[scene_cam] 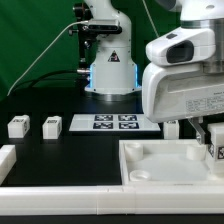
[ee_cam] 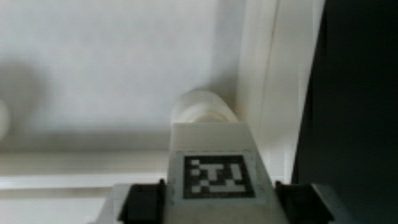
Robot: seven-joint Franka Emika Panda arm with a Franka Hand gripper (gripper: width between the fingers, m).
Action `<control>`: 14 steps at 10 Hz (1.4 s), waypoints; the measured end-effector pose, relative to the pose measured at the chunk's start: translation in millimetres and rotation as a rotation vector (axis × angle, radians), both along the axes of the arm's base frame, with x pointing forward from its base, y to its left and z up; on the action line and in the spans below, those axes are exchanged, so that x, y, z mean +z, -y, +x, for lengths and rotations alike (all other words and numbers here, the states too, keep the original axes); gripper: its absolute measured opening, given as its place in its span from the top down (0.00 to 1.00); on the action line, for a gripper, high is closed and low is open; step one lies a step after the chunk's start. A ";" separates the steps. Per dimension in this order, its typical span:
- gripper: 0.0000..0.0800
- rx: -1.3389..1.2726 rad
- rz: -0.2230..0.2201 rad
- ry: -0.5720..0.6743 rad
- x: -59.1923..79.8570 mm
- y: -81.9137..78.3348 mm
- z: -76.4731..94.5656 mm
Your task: Assemble one leg
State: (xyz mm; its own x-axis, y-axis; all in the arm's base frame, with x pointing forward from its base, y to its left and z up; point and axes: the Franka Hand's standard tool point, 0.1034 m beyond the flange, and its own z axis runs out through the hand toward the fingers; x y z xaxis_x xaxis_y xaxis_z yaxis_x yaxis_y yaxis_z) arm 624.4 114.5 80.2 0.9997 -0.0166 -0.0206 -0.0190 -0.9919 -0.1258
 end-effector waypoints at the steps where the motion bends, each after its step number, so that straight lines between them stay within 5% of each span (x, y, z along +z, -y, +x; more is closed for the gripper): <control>1: 0.63 -0.144 0.001 -0.015 -0.2 0.0 0.2; 7: 0.63 -0.885 0.004 -0.088 -0.5 -3.8 -0.5; 10: 0.63 -1.031 0.003 -0.109 -0.9 -8.2 -1.5; 13: 0.24 -0.926 0.003 -0.097 -1.4 -12.8 -2.7; 14: 0.24 -0.896 0.002 -0.092 -1.5 -13.8 -2.9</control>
Offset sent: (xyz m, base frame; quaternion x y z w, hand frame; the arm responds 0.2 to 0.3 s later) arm -0.0093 0.0001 -0.0032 -0.0080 0.0110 0.3881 0.9215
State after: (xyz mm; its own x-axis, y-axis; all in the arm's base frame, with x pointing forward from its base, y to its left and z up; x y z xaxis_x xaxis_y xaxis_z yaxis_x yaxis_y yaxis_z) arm 621.6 128.2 78.7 0.6066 -0.7885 -0.1013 -0.7950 -0.6003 -0.0874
